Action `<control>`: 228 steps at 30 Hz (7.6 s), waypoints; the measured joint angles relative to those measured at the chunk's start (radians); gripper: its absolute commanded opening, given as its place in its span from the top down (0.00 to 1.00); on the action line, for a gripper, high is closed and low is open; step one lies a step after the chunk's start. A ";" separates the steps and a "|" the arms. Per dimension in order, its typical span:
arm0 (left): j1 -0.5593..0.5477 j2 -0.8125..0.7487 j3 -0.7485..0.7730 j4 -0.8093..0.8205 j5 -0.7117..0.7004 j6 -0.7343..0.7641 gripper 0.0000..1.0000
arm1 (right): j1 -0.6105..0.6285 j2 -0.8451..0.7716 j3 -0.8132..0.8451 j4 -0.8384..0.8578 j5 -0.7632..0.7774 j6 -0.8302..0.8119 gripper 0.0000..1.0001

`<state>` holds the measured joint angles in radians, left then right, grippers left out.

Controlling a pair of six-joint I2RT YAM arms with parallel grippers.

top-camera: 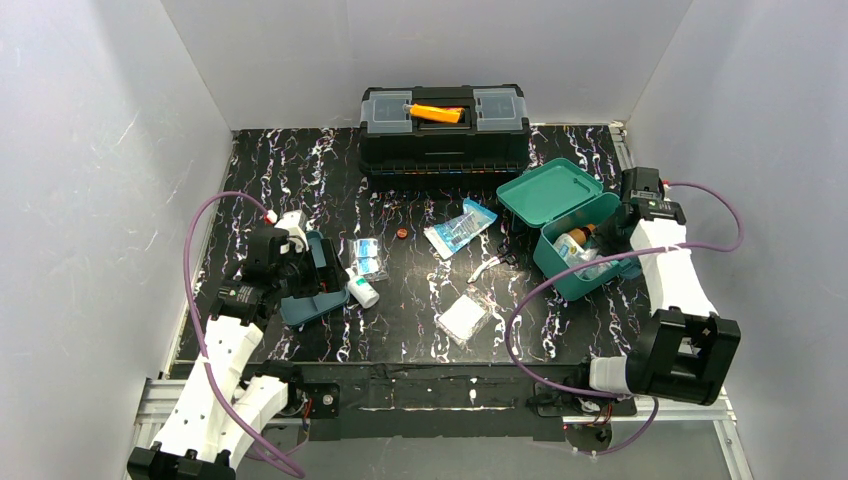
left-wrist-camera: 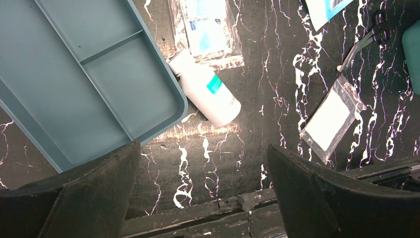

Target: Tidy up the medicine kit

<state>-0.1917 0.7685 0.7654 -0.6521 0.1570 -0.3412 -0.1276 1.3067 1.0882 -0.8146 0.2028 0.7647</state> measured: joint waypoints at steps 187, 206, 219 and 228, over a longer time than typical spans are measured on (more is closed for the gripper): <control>-0.041 0.784 0.194 -0.113 -0.262 -0.280 0.72 | 0.594 -0.403 -0.146 -0.003 -0.296 -0.366 0.43; -0.040 0.592 0.358 -0.269 -0.365 -0.233 0.88 | 0.620 -0.417 -0.156 0.003 -0.281 -0.348 0.43; 0.072 0.572 0.290 -0.321 -0.415 -0.198 0.86 | 0.634 -0.417 -0.157 0.008 -0.282 -0.344 0.43; 0.143 0.587 0.210 -0.299 -0.416 -0.173 0.85 | 0.642 -0.418 -0.179 0.032 -0.288 -0.340 0.43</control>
<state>-0.0483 1.3556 0.9752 -0.9512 -0.2588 -0.5144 0.5144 0.8890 0.9092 -0.7830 -0.0853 0.4248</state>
